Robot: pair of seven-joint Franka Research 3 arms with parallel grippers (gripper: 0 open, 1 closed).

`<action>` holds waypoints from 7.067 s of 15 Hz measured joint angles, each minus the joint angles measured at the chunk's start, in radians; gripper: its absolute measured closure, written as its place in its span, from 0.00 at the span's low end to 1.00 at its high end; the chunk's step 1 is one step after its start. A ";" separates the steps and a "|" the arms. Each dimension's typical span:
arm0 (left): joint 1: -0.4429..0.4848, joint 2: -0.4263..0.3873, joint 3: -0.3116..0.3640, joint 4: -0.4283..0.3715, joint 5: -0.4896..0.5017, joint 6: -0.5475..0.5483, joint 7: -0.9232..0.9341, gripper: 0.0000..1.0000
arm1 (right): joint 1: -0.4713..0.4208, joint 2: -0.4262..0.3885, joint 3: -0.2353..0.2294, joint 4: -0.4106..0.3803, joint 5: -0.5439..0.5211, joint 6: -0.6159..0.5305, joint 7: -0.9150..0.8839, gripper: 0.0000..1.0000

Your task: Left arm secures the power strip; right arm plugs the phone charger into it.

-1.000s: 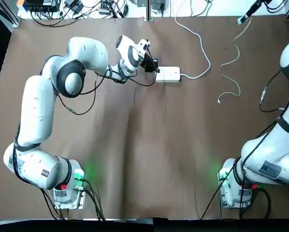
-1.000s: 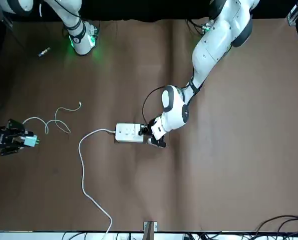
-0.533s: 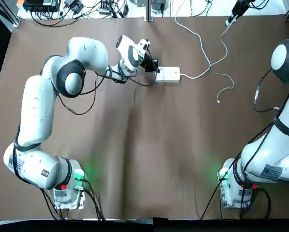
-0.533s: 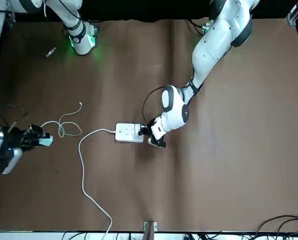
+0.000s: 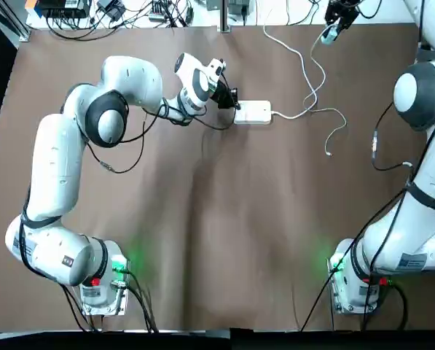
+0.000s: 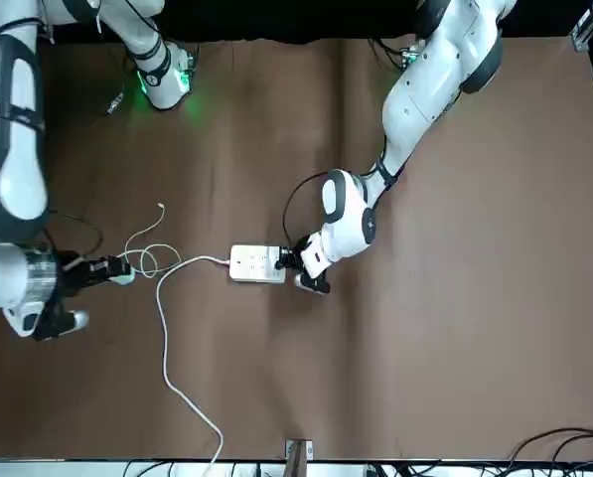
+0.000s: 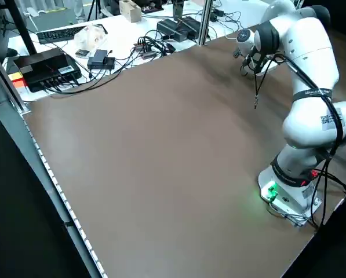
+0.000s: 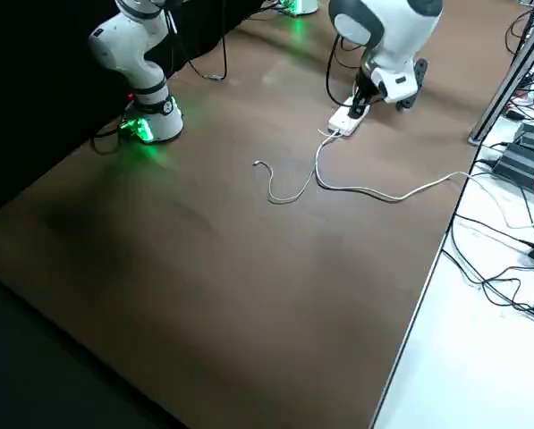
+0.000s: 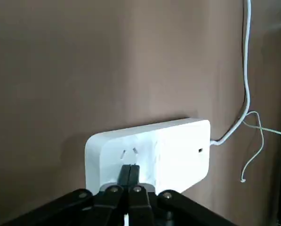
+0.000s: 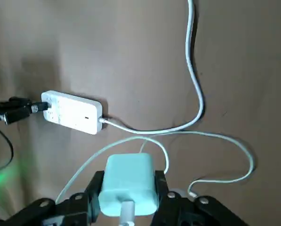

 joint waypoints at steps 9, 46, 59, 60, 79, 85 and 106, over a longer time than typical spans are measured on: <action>0.000 0.000 0.003 0.002 0.000 0.003 0.000 0.99 | 0.183 0.003 0.003 -0.141 -0.013 -0.031 0.249 0.52; -0.001 0.000 0.004 0.002 0.000 0.005 0.000 0.99 | 0.442 0.164 0.004 -0.244 0.047 0.367 0.566 0.52; -0.001 0.000 0.004 0.002 0.000 0.006 0.000 0.99 | 0.466 0.165 0.003 -0.233 -0.051 0.413 0.575 0.52; -0.001 0.000 0.004 0.002 0.000 0.008 0.000 0.99 | 0.467 0.165 0.003 -0.233 -0.051 0.413 0.571 0.52; -0.001 0.000 0.005 0.002 0.000 0.014 0.000 0.99 | 0.479 0.170 0.003 -0.257 -0.070 0.414 0.550 0.52; -0.001 0.000 0.005 0.002 0.000 0.014 0.000 0.99 | 0.480 0.170 0.003 -0.261 -0.070 0.423 0.550 0.52; -0.001 0.000 0.005 0.002 0.000 0.015 0.000 0.99 | 0.481 0.175 0.002 -0.263 -0.072 0.436 0.550 0.52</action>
